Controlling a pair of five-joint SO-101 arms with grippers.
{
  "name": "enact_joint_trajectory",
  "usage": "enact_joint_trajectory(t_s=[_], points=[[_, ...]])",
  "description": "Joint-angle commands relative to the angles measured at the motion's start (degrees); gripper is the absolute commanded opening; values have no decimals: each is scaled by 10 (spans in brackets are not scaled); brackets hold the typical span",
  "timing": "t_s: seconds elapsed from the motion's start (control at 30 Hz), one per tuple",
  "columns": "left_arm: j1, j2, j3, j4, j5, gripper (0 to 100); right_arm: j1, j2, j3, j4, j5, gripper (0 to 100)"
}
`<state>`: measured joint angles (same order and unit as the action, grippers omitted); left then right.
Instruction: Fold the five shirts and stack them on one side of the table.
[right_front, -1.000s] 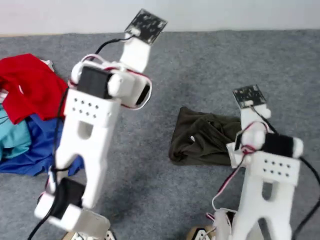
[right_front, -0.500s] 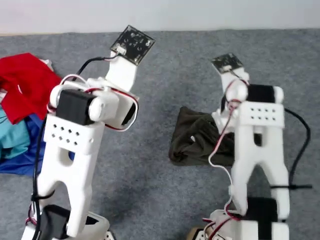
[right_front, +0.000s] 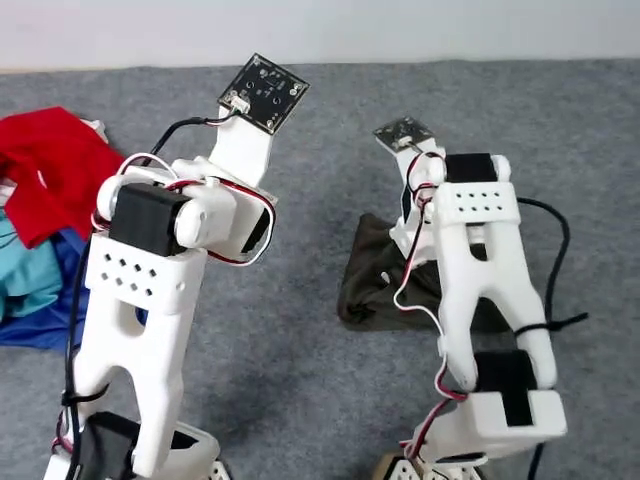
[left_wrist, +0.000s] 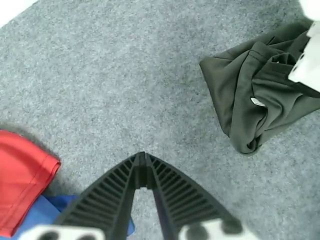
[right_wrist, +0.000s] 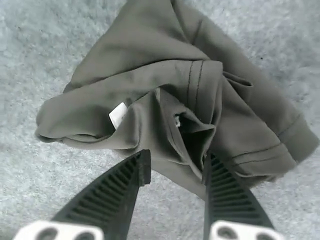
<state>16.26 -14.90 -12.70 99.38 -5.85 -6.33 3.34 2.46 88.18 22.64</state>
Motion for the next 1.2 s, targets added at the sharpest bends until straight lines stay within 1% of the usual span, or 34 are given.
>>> enact_joint_trajectory(t_s=[0.0, 0.17, 0.2, 0.33, 0.37, 0.63, 0.8, 0.93, 1.17], points=[[-4, -24, -3, 11, -3, 2, -5, 8, -28, -12, -5, 187], [-4, -24, -3, 11, -3, 2, -4, 36, -28, -34, -4, 183], [-4, -24, -3, 11, -3, 2, -4, 39, -28, -34, -3, 167], [-4, -24, -3, 11, -1, 2, -3, 40, -29, -29, 20, 21], [-4, -24, -3, 11, -1, 2, -1, 37, -29, -27, 22, 7], [-4, -24, -3, 11, -1, 2, 5, -45, -28, 7, 25, 10], [-4, -24, -3, 11, -1, 2, 46, -90, -28, 36, 27, 10], [-4, -24, -3, 11, -2, 2, 89, -106, -28, 84, 75, 10], [-4, -23, -3, 11, -3, 2, 189, -108, -25, 139, 132, 10]])
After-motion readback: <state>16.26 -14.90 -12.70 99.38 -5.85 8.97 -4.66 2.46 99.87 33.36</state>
